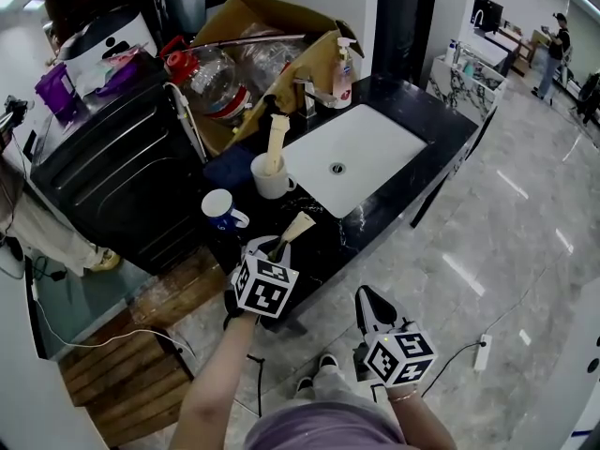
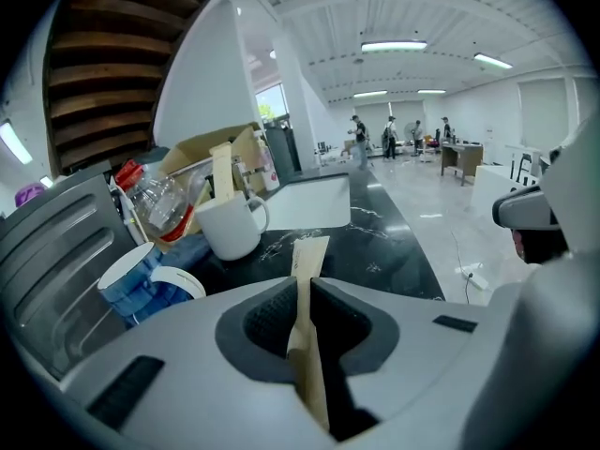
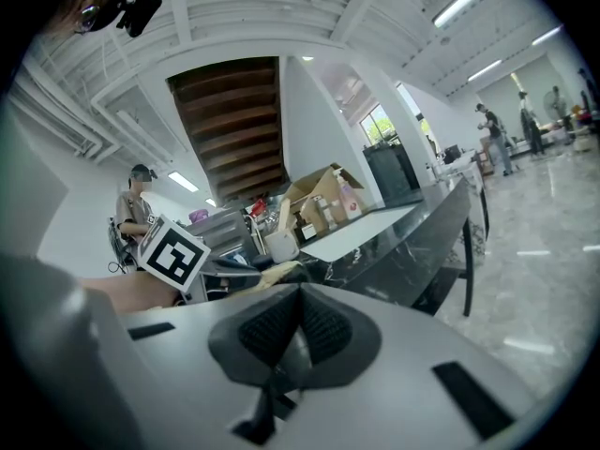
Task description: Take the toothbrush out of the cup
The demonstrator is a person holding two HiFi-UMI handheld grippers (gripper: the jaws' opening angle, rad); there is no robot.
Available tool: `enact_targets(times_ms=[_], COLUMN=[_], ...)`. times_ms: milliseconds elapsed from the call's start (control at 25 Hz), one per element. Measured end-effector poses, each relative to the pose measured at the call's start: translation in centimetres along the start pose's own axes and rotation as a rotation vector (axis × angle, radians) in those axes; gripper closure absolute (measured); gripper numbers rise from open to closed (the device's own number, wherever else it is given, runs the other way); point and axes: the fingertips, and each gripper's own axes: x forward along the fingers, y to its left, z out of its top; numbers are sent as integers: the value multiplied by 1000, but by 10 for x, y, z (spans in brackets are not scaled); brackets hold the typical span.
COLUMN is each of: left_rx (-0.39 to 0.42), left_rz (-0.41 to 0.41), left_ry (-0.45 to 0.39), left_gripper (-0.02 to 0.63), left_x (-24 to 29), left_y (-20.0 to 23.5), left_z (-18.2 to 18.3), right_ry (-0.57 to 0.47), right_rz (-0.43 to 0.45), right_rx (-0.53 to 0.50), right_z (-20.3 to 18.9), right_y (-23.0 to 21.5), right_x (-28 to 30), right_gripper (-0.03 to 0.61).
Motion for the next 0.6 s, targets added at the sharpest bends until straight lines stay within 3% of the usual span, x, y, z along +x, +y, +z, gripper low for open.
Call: enact_targets(times_ms=[280,600], left_rx=[-8,-103], left_rz=[-29,29], left_ry=[-11,-169], left_gripper=[511,494], left_x=[0,-19], left_y=[-3,24], left_z=[8,56], right_ry=[5,4], right_rz=[10,33], right_rx=[-2,-12], right_z=[2,8], right_y=[1,3], right_x=[5,15], right_gripper=[577,577])
